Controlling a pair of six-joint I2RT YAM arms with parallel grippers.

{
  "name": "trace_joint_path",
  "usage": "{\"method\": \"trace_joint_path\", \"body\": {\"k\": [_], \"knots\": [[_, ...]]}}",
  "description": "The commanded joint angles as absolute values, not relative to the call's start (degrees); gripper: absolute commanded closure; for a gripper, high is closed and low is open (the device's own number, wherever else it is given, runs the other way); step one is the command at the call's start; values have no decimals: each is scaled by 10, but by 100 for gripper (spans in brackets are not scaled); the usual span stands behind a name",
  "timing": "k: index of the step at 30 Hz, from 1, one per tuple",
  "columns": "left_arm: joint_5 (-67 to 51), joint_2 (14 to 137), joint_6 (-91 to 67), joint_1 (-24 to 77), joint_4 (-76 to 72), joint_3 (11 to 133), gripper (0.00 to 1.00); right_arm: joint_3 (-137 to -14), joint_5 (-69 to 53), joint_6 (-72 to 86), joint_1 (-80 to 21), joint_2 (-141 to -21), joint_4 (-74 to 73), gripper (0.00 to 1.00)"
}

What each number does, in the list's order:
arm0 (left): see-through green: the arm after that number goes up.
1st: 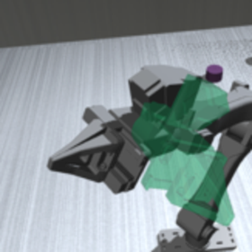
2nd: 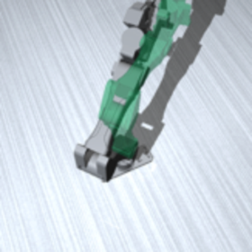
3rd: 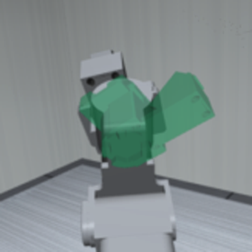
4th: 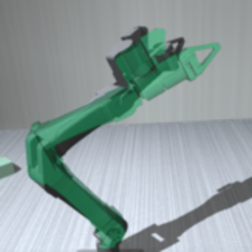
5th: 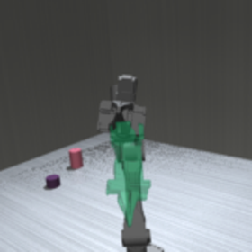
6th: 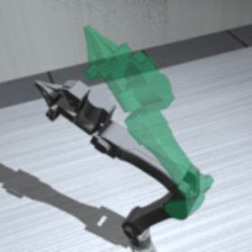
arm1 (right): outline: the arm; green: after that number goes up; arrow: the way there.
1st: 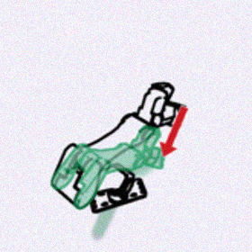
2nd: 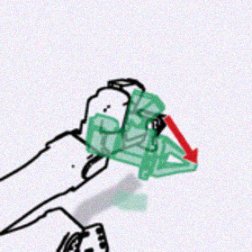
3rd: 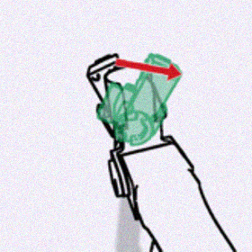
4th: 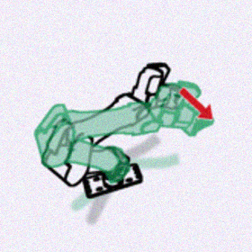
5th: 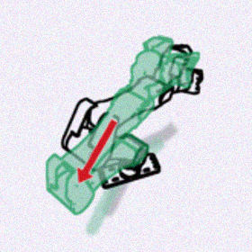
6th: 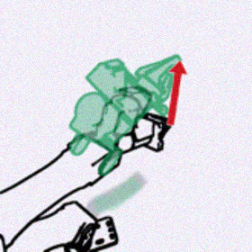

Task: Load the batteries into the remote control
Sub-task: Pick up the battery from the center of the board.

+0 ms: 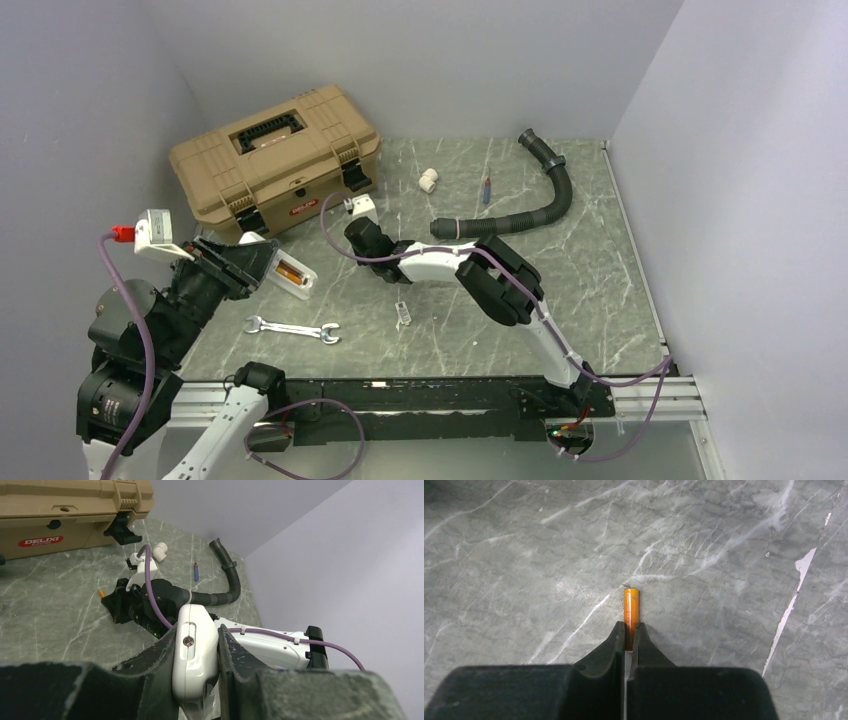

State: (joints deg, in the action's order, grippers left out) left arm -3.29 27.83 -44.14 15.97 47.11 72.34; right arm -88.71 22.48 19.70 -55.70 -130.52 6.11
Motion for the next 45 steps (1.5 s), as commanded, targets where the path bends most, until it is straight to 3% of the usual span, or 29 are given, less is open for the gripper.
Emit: {"method": "trace_joint_path", "body": {"k": [1,12,21,26,33,38,45], "knots": [[-23,272,-435,157,457,736,100,-850,228,188,-557,-1288,89,100],[41,273,-381,157,496,762,100,-606,213,150,-549,-1068,259,100],[24,268,-391,157,470,718,100,-401,114,109,-547,-847,295,100],[6,271,-399,157,450,685,100,-306,-15,74,-546,-716,335,100],[-27,273,-413,157,416,647,100,-242,-144,21,-545,-552,336,100],[-66,279,-411,157,384,630,100,-217,-306,-87,-544,-454,337,100],[-218,291,-412,157,262,604,100,-274,-484,-185,-542,-406,241,100]]}}
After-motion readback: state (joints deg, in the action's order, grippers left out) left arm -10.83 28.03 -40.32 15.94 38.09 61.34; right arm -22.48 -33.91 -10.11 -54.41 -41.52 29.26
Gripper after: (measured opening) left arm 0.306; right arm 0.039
